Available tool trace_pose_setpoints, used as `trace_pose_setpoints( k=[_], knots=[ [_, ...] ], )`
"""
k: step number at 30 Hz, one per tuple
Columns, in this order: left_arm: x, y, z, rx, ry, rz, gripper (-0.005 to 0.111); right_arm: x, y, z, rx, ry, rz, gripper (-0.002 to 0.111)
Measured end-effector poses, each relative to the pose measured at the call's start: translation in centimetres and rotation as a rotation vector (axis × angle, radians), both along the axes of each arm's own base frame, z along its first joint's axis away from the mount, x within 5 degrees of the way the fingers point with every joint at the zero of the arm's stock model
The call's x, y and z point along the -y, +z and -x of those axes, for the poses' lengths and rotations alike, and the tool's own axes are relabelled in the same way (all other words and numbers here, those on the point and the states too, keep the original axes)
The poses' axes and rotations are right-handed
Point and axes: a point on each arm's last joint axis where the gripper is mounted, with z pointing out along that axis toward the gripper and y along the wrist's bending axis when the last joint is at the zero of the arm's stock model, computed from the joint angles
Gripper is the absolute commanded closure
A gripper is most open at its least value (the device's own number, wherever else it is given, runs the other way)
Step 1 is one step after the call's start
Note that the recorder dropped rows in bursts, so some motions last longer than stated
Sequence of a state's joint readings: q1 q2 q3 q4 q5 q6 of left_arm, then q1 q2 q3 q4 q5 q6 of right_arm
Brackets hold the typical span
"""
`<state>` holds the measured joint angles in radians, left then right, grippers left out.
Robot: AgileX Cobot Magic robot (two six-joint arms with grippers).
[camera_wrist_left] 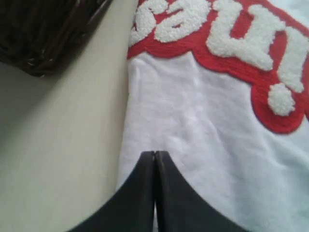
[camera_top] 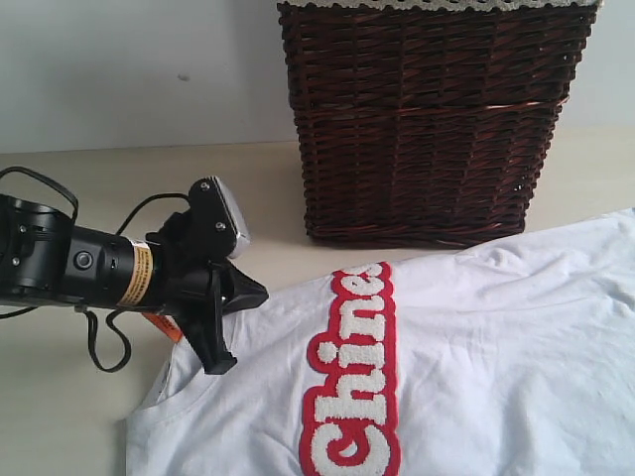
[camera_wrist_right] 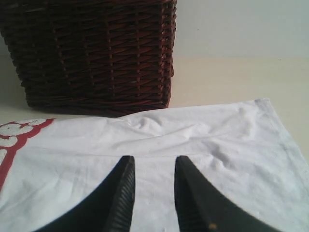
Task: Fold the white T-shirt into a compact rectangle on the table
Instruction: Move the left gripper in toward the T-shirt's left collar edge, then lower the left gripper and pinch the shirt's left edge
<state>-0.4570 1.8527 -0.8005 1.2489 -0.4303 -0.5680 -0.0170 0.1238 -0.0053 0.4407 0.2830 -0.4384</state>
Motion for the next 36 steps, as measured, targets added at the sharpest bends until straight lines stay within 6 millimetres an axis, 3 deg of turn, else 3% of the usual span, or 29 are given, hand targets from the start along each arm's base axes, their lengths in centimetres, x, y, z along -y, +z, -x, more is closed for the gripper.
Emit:
trace_pose_setpoints(
  k=[7, 9, 13, 16, 24, 36],
  knots=[
    [-0.6, 0.8, -0.5, 0.019, 0.004, 0.048, 0.103, 0.0, 0.0, 0.0, 0.0, 0.0, 0.0, 0.079],
    [-0.7, 0.8, -0.5, 0.02, 0.005, 0.047, 0.094, 0.0, 0.0, 0.0, 0.0, 0.0, 0.0, 0.079],
    [-0.7, 0.7, -0.4, 0.027, -0.017, 0.033, 0.065, 0.0, 0.0, 0.0, 0.0, 0.0, 0.0, 0.079],
    [-0.7, 0.6, -0.4, 0.027, -0.021, 0.027, 0.051, 0.0, 0.0, 0.0, 0.0, 0.0, 0.0, 0.079],
    [-1.0, -3.5, -0.5, -0.052, -0.03, -0.07, 0.05, 0.0, 0.0, 0.0, 0.0, 0.0, 0.0, 0.079],
    [-1.1, -3.3, -0.6, -0.051, -0.003, -0.064, 0.05, 0.0, 0.0, 0.0, 0.0, 0.0, 0.0, 0.079]
  ],
)
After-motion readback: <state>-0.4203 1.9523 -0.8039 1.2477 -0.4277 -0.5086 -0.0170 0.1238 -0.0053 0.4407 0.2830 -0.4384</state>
